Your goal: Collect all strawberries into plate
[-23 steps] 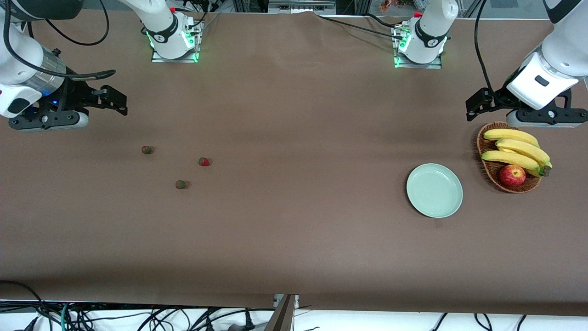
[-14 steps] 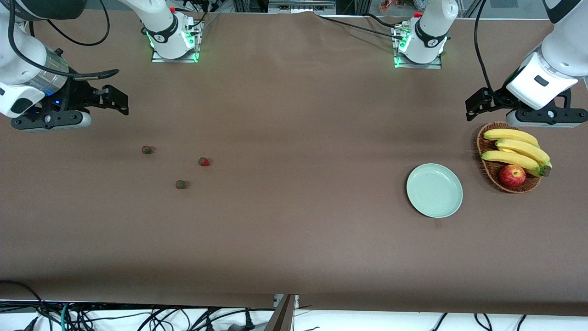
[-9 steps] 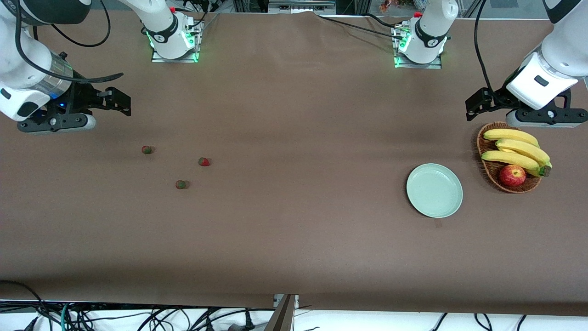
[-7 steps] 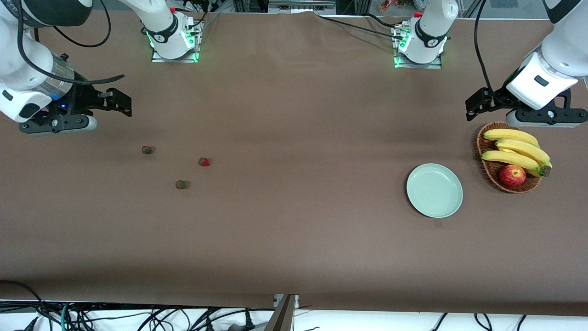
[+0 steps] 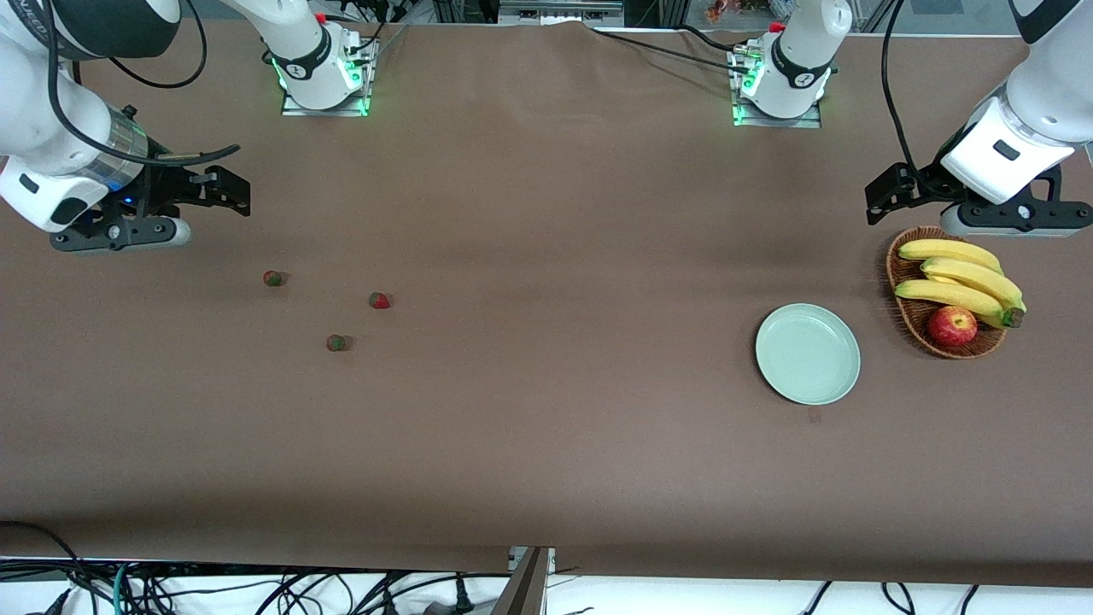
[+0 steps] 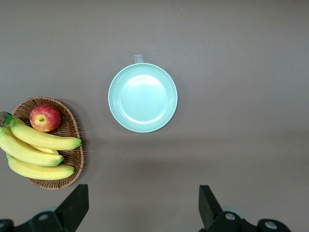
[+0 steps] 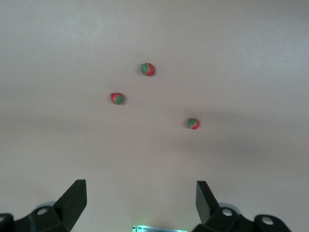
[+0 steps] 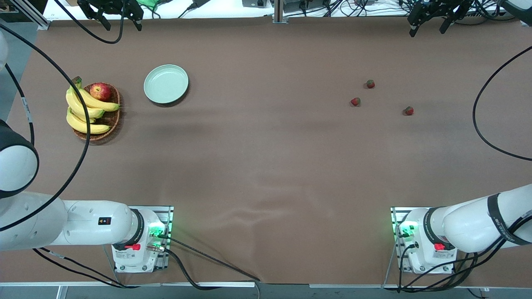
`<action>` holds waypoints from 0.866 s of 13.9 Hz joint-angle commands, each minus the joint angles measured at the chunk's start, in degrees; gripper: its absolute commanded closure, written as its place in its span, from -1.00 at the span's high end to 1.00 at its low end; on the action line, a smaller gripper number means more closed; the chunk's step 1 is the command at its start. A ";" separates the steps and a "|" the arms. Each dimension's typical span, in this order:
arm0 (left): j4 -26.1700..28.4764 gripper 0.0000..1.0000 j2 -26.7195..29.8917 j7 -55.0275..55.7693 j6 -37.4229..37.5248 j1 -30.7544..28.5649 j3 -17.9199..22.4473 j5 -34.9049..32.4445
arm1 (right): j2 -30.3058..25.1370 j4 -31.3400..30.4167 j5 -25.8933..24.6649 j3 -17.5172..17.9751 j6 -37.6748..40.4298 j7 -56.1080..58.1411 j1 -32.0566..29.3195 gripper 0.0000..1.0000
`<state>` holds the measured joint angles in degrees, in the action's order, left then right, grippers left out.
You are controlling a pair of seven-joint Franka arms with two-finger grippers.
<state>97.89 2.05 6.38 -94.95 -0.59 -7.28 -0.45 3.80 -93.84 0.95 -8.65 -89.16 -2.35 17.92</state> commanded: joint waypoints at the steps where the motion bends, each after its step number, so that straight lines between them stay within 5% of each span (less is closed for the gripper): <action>1: 0.02 1.00 0.41 -0.22 0.56 0.41 0.24 0.01 | -0.11 -4.23 -0.95 1.26 -3.72 -0.37 0.01 1.00; 6: 0.02 1.00 0.41 -0.14 0.56 0.32 0.42 0.01 | 1.21 -5.39 -0.86 1.79 -7.44 -0.63 1.50 1.00; 12: 0.02 1.00 0.41 -0.14 0.56 0.32 0.42 0.01 | -0.46 1.36 -0.77 -0.23 2.83 5.25 1.07 1.00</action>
<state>97.90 2.05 6.38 -94.95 -0.59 -7.15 -0.45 4.05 -95.77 0.76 -8.36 -90.15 0.26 19.06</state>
